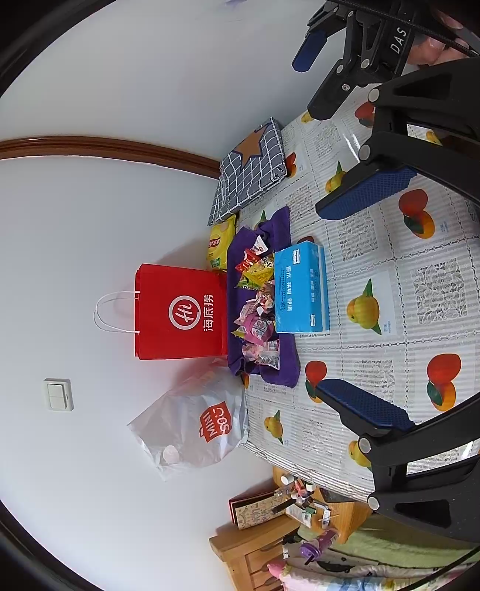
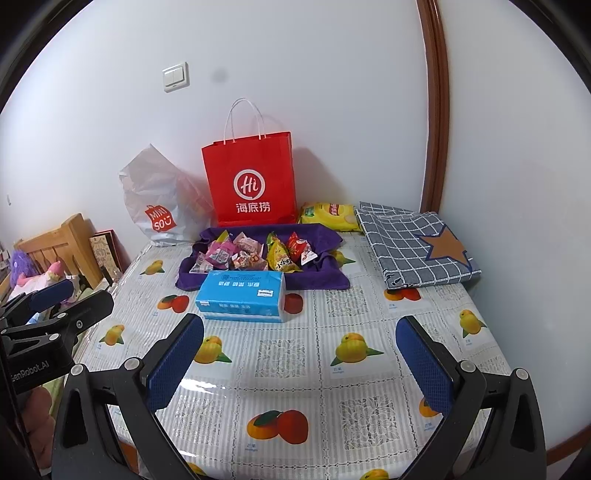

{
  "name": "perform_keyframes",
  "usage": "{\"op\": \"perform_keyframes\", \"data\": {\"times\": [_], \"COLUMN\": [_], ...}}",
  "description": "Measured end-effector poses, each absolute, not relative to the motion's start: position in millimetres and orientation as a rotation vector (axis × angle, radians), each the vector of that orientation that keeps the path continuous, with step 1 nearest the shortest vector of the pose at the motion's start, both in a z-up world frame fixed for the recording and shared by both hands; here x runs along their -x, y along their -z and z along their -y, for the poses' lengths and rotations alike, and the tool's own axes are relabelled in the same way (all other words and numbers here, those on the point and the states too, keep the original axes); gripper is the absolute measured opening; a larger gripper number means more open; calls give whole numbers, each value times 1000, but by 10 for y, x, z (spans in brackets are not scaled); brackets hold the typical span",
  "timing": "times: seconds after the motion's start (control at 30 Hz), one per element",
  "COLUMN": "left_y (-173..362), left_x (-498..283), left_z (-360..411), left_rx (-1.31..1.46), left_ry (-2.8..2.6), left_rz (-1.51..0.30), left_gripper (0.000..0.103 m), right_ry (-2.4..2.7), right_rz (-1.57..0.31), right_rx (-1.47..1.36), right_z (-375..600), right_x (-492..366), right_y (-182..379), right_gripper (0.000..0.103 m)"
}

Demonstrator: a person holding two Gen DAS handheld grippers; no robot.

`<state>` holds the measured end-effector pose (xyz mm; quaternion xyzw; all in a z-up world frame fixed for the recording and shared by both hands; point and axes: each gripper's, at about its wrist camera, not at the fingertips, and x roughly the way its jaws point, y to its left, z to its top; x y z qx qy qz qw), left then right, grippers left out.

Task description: Organize snacks

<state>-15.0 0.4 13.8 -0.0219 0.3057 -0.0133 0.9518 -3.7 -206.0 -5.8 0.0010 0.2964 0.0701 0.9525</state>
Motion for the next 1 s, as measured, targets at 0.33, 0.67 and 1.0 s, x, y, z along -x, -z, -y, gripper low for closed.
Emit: {"op": "perform_keyframes", "data": {"times": [0.33,0.67,1.0], "left_y": [-155,-159,-159], "left_x": [155,151,151], "left_z": [-18,-36,-59], "left_rx": [48,48,43], "left_ry": [24,22,21], "left_rz": [-622,-622,-621], "left_gripper": [88,88,88], "right_ry": [-142,-142,-145], "right_rz": [-600,-599,-598], "right_rx": [-3,2,-3], "right_z": [2059,2036,2039], "right_x": [38,47,53], "right_y": [48,32,31], "right_gripper": [102,102,102]}}
